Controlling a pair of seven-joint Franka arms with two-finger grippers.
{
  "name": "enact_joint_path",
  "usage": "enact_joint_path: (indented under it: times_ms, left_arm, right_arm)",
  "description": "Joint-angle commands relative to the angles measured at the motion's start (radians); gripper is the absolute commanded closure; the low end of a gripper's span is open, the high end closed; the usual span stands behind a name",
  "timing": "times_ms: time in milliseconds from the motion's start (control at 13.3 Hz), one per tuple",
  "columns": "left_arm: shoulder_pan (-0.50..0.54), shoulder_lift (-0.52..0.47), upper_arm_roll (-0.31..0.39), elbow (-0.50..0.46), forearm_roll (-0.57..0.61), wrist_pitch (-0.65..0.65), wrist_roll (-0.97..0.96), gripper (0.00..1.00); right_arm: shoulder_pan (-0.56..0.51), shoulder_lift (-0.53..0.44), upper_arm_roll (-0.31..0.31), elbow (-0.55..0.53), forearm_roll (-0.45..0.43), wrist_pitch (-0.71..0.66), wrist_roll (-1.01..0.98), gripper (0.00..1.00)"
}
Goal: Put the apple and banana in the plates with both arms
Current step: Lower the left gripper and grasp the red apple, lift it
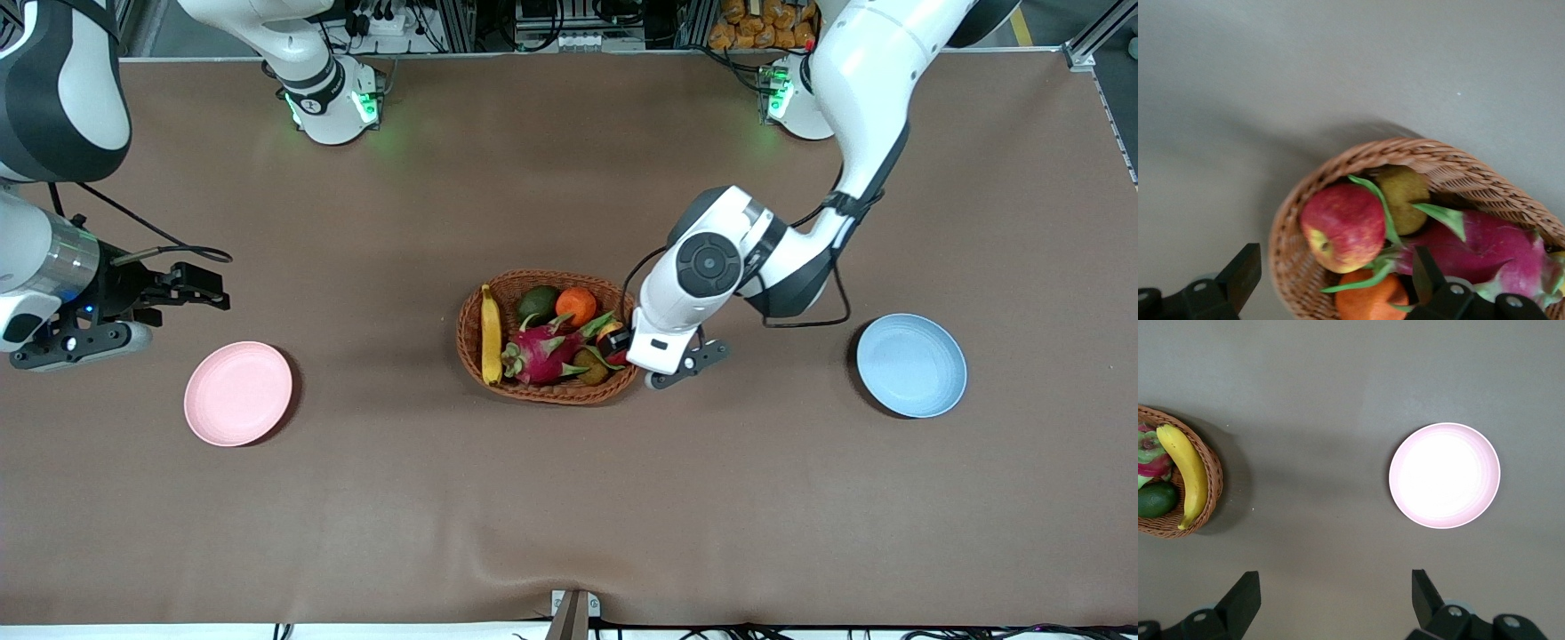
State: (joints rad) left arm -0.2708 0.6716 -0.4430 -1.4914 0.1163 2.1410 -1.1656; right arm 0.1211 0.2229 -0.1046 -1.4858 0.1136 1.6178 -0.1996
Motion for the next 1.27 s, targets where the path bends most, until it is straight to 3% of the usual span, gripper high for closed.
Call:
enact_joint_path:
  times_ms: [0, 450, 600, 750, 1200]
  left_arm:
    - [-0.047, 0.036, 0.032, 0.036, 0.020, 0.016, -0.061, 0.00]
    - [-0.080, 0.063, 0.043, 0.034, 0.023, 0.017, -0.144, 0.00]
    - [-0.117, 0.069, 0.082, 0.036, 0.028, 0.016, -0.154, 0.00]
    - [-0.151, 0.083, 0.125, 0.052, 0.025, 0.020, -0.155, 0.02]
    - [-0.163, 0.108, 0.135, 0.060, 0.029, 0.020, -0.161, 0.10]
  right_arm:
    - [-0.024, 0.015, 0.002, 0.021, 0.015, 0.001, -0.081, 0.00]
    - [-0.041, 0.019, 0.003, 0.019, 0.017, 0.001, -0.107, 0.00]
    - [-0.044, 0.019, 0.003, 0.016, 0.017, -0.001, -0.107, 0.00]
    - [-0.060, 0.021, 0.003, 0.015, 0.018, -0.001, -0.135, 0.00]
    - [-0.087, 0.027, 0.002, 0.015, 0.023, -0.003, -0.150, 0.00]
